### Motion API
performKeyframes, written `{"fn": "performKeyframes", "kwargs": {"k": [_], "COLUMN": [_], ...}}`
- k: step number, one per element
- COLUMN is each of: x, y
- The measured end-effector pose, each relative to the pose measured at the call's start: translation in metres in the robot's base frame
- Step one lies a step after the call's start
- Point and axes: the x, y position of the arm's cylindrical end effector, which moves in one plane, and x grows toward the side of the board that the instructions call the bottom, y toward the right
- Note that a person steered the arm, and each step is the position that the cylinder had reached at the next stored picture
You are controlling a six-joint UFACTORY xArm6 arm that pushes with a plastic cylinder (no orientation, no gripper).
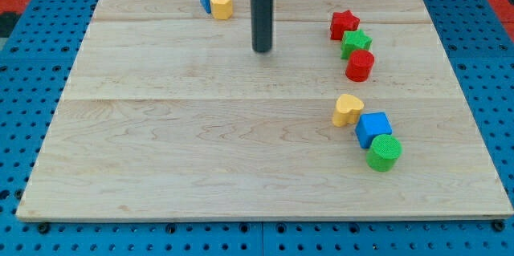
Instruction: Push the yellow heart at the bottom center of the board
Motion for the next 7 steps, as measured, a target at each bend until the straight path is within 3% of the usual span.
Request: {"fn": "performKeyframes", "kwargs": {"k": [2,4,5,6,7], "x": [0.024,0.043,0.054,0.076,0.083], "y": [0.093,0.099,0.132,0.134,0.045]}}
